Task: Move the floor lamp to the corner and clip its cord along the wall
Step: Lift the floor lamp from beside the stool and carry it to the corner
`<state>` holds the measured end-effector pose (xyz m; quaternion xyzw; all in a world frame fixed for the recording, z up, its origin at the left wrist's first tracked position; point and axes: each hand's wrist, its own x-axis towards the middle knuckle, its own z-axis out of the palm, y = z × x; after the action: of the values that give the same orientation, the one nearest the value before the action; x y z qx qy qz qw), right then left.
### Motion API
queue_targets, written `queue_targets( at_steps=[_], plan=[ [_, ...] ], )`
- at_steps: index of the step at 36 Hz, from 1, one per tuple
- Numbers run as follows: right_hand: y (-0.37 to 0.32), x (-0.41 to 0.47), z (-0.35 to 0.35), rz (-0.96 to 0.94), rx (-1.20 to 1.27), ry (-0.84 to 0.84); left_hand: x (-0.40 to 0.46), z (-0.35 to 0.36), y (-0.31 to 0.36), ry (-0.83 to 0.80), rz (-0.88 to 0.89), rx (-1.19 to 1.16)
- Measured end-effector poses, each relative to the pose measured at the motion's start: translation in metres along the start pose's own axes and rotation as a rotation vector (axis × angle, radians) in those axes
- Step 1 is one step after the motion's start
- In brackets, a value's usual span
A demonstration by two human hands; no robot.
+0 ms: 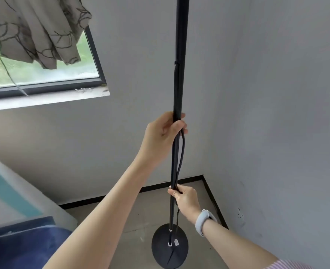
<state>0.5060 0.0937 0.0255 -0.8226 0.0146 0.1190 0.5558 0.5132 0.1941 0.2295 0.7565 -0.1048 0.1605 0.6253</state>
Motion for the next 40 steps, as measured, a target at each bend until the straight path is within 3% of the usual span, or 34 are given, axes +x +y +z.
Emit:
queue_targets(
  at_steps=[20, 40],
  plan=[
    [0.060, 0.090, 0.024, 0.115, -0.146, 0.015, 0.041, 0.006, -0.122, -0.052, -0.116, -0.078],
    [0.109, 0.167, -0.019, 0.161, -0.124, 0.160, 0.105, 0.064, -0.171, -0.239, -0.159, -0.085]
  ],
)
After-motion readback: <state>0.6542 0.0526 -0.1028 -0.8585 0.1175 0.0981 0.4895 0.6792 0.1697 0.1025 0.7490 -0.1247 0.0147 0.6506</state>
